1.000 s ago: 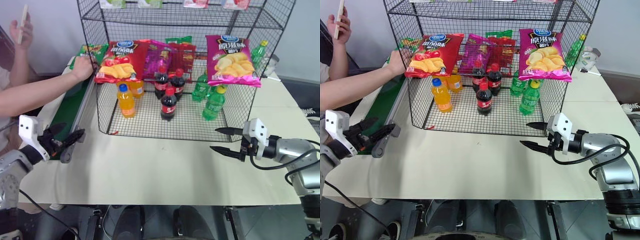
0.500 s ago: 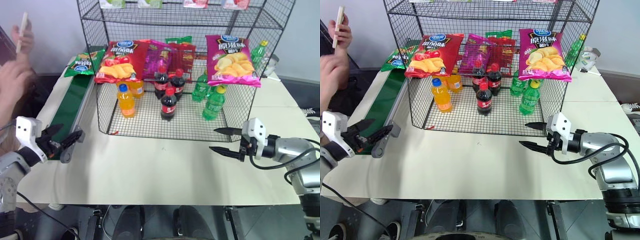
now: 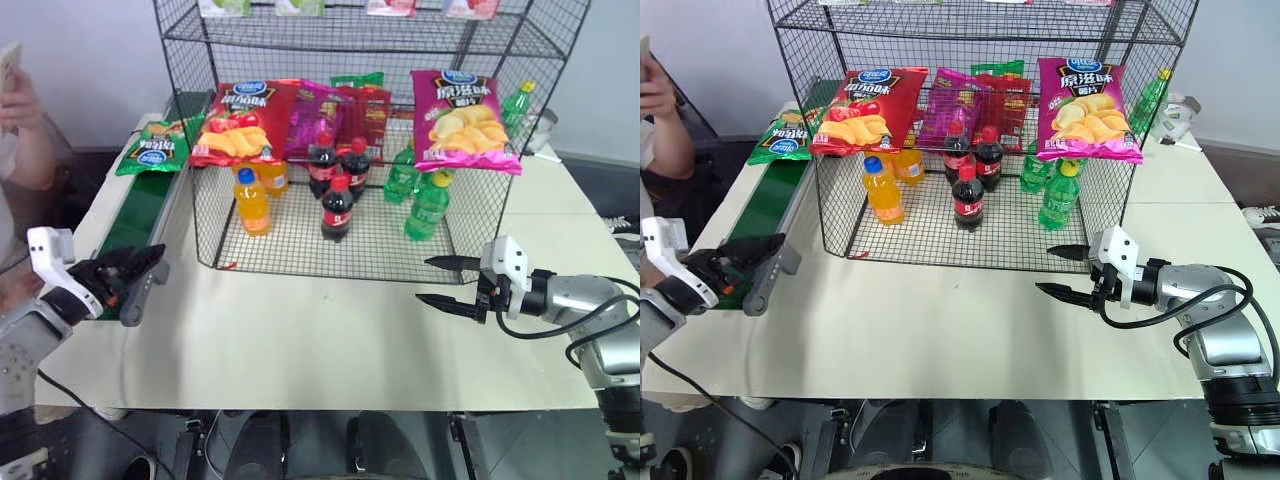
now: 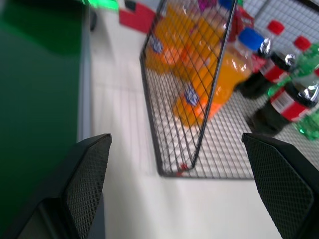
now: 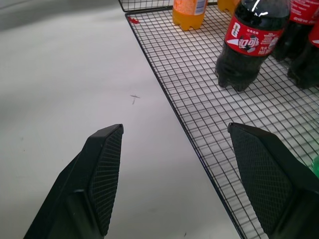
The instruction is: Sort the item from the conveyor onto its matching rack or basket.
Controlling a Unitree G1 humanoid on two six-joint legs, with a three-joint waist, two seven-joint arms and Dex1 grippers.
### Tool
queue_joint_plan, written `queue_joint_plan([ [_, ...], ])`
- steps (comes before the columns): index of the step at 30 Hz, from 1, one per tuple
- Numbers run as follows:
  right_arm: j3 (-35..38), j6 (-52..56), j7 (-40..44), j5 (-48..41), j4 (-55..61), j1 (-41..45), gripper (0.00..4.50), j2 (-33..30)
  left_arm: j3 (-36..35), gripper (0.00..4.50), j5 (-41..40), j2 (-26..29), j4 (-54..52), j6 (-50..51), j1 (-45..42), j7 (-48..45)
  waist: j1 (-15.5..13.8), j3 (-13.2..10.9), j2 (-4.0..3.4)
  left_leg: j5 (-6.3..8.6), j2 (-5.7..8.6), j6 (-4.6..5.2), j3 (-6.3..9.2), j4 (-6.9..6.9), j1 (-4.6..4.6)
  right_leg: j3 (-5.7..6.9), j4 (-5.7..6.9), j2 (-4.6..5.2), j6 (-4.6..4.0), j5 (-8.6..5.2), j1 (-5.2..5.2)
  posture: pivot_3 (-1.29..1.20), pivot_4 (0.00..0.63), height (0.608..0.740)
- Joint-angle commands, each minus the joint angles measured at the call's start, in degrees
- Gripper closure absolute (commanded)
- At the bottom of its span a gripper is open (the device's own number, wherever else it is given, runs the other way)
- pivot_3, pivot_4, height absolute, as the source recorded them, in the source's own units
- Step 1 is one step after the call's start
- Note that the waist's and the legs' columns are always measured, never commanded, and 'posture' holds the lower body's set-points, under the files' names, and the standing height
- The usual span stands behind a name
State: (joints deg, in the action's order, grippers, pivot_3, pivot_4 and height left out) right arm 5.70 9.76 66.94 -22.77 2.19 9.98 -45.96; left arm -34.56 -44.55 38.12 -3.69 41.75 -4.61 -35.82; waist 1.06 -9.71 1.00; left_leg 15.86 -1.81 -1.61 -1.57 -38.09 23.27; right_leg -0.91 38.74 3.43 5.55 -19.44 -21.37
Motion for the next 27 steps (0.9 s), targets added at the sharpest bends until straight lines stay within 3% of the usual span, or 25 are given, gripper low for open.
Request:
queue_joint_plan([
  [1,0.5,0.2,-0.2,-1.3,2.1,1.1,1.01,0.5,-2.4,0.00,-0.8,-0.2,-3.3,-2.5,1.8,-0.8,-0.1,0.0,0.00,0.00,0.00,0.00,0.00,0.00,0.00,0.00,0.00,0.00,0.00,0.00,0.00,0.00,0.150,0.739],
  [6,0.9,7.5,-0.8,-8.3,6.6,3.0,1.01,3.0,-1.9,0.00,2.9,-0.1,-7.2,-9.8,6.8,-3.2,0.0,0.0,0.00,0.00,-0.01,0.00,0.00,0.00,-0.01,-0.01,0.01,0.00,-0.01,0.00,0.00,0.00,0.150,0.739],
  [9,-1.2,9.2,-0.3,-11.4,12.2,2.5,0.12,5.2,-1.4,0.00,9.4,1.3,-8.6,-17.1,10.3,-4.0,-0.1,0.0,0.02,0.00,-0.01,0.00,0.01,0.01,0.00,-0.01,0.00,0.01,-0.01,0.00,0.01,0.00,0.150,0.739],
  [10,-2.2,10.3,-1.4,-11.8,13.9,2.4,0.02,6.3,-1.2,0.00,13.0,2.1,-8.6,-21.1,11.7,-4.2,-0.2,0.0,0.02,0.00,-0.01,0.00,0.02,0.01,0.00,-0.01,-0.02,0.01,-0.01,0.00,0.02,0.00,0.150,0.739],
  [14,-8.9,8.2,-1.9,-6.3,16.7,1.9,0.02,7.9,-2.1,0.00,24.7,4.4,-5.7,-35.6,15.5,-3.7,-0.2,0.1,0.09,0.00,0.00,0.00,0.01,0.02,0.00,-0.01,-0.07,0.03,-0.02,-0.01,0.02,0.00,0.150,0.739],
  [20,-13.4,4.0,-2.4,-2.6,13.8,4.3,0.02,11.5,-2.4,0.00,44.2,9.7,1.8,-60.5,24.8,-0.5,0.0,0.1,0.09,0.01,0.00,0.01,-0.02,0.10,0.01,-0.03,-0.15,0.07,-0.04,-0.01,0.00,0.00,0.150,0.739],
  [27,-16.3,0.9,-1.1,-0.9,9.8,8.1,0.02,15.0,-4.6,0.00,58.8,13.0,9.0,-74.4,29.1,10.3,-0.1,0.1,0.10,0.02,-0.02,0.01,-0.02,0.14,0.01,0.00,-0.18,0.10,-0.05,-0.01,-0.02,0.00,0.150,0.739],
])
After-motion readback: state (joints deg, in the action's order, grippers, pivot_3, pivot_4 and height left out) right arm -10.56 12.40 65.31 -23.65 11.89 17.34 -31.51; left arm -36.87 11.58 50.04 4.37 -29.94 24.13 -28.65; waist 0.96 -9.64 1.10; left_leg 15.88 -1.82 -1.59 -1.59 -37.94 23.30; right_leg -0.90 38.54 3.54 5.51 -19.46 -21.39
